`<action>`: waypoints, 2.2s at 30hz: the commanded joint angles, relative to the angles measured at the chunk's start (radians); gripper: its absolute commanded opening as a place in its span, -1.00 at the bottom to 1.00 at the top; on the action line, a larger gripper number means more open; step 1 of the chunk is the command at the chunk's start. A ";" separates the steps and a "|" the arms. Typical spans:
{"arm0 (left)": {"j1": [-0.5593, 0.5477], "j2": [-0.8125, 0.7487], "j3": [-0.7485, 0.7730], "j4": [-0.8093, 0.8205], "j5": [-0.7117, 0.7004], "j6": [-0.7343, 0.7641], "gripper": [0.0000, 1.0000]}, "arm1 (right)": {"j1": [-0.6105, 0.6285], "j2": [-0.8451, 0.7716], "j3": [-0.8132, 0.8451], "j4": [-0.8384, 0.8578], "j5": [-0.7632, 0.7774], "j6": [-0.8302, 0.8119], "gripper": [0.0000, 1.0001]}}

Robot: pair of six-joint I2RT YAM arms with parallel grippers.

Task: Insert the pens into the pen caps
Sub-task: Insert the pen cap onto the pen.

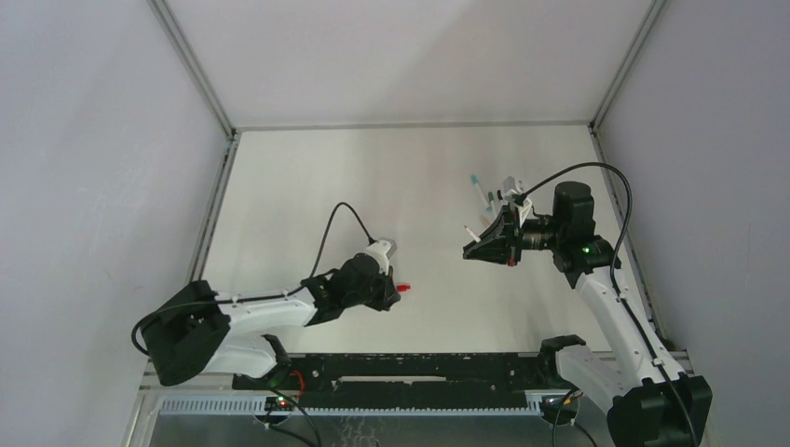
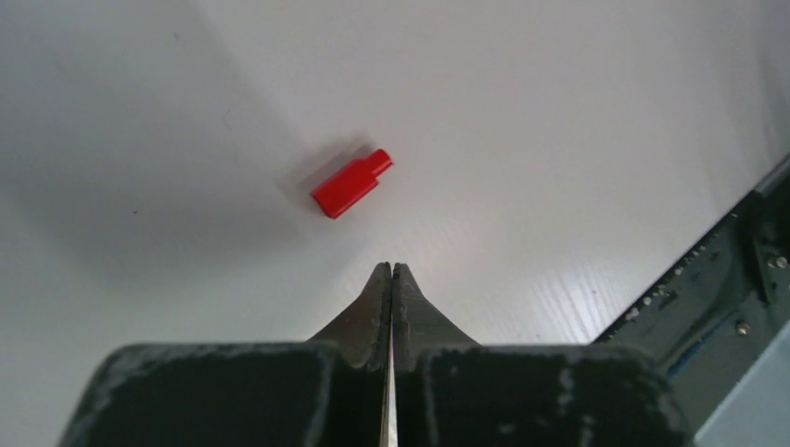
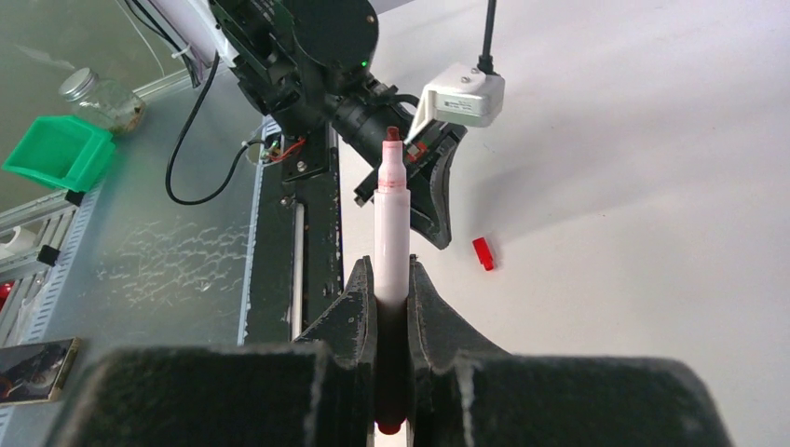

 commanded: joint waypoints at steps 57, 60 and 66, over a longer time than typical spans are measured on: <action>0.117 -0.634 -0.051 -0.017 -0.166 0.092 0.98 | -0.019 -0.008 0.037 -0.003 -0.022 -0.036 -1.00; 0.117 -0.549 -0.051 -0.009 -0.148 0.042 0.93 | -0.019 -0.007 0.037 -0.005 -0.022 -0.037 -1.00; 0.079 -0.378 0.023 -0.069 -0.190 0.027 0.89 | -0.019 -0.004 0.037 -0.007 -0.021 -0.041 -1.00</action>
